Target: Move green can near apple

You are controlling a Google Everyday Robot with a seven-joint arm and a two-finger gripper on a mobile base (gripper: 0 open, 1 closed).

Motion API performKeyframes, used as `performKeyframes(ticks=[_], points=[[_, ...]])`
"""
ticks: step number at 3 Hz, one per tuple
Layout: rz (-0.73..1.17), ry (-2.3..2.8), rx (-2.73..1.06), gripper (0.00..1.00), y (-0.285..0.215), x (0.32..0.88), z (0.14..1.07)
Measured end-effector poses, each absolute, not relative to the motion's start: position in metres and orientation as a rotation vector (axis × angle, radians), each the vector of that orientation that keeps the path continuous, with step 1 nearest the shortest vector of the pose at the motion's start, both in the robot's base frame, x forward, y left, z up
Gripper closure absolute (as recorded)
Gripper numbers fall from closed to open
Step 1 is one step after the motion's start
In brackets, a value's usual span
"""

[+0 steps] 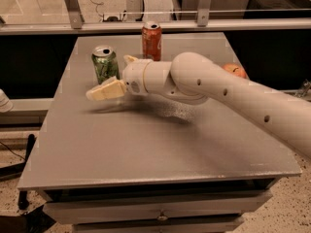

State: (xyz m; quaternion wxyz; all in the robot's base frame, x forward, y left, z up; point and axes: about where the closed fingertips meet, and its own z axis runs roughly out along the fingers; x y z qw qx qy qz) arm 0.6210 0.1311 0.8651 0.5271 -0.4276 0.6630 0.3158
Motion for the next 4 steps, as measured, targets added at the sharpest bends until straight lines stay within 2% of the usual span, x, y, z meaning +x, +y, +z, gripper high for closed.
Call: performKeyframes(ticks=[1,2,3,4], points=[[0.798,1.560,-1.017,0.18,0.153,0.625,0.858],[0.796,1.549,-0.999,0.40,0.152,0.626,0.856],[0.765,1.556,-0.963,0.64,0.134,0.626,0.857],[0.680,1.576,-0.922,0.87,0.090,0.624,0.868]])
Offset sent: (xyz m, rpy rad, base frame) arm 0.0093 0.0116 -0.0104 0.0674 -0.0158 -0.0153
